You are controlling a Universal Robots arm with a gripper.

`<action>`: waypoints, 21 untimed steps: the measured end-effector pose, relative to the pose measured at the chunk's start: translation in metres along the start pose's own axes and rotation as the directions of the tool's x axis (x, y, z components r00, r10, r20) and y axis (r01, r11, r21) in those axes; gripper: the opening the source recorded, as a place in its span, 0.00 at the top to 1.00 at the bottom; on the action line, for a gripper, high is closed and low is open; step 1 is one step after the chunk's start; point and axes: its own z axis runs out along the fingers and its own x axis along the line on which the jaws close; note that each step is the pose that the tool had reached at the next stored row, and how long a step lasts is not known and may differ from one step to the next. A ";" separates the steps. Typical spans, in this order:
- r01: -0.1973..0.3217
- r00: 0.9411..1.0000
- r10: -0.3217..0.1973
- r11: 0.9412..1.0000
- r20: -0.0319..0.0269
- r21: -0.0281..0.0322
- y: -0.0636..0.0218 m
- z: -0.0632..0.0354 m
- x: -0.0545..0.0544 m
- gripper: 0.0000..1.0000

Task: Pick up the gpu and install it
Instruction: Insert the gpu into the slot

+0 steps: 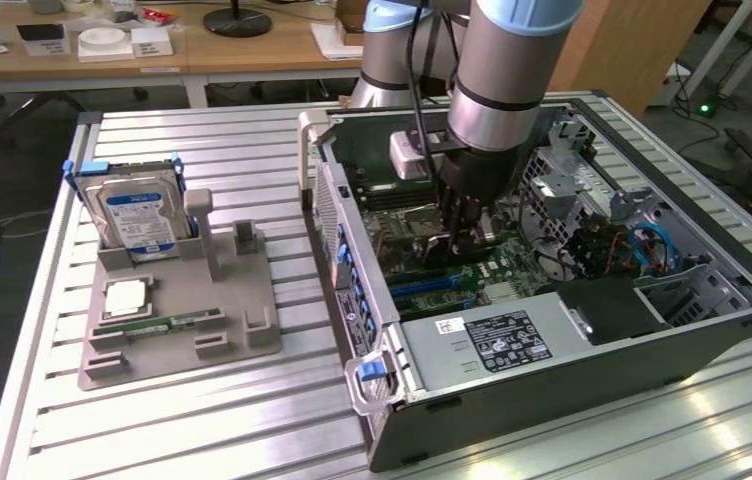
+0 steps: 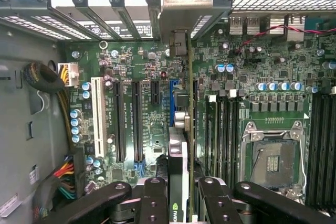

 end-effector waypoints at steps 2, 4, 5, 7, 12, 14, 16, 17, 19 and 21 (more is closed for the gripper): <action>0.000 1.000 0.000 1.000 0.000 0.000 0.0003 0.0016 0.000 0.73; 0.000 1.000 0.000 1.000 0.000 0.000 0.0006 0.0030 0.000 0.73; 0.000 1.000 0.000 1.000 0.000 0.000 0.0013 0.0034 0.000 0.73; 0.000 1.000 0.000 1.000 0.000 0.000 0.0024 0.0042 0.000 0.73; 0.000 1.000 0.000 1.000 0.000 0.000 0.0029 0.0073 0.000 0.73; 0.000 1.000 0.000 1.000 0.000 0.000 0.0030 0.0085 0.000 0.73; 0.000 1.000 0.000 1.000 0.000 0.000 0.0032 0.0096 0.000 0.73; 0.000 1.000 0.000 1.000 0.000 0.000 0.0033 0.0102 0.000 0.73; 0.000 1.000 0.000 1.000 0.000 0.000 0.0035 0.0113 0.000 0.73; 0.000 1.000 0.000 1.000 0.000 0.000 0.0038 0.0122 0.001 0.73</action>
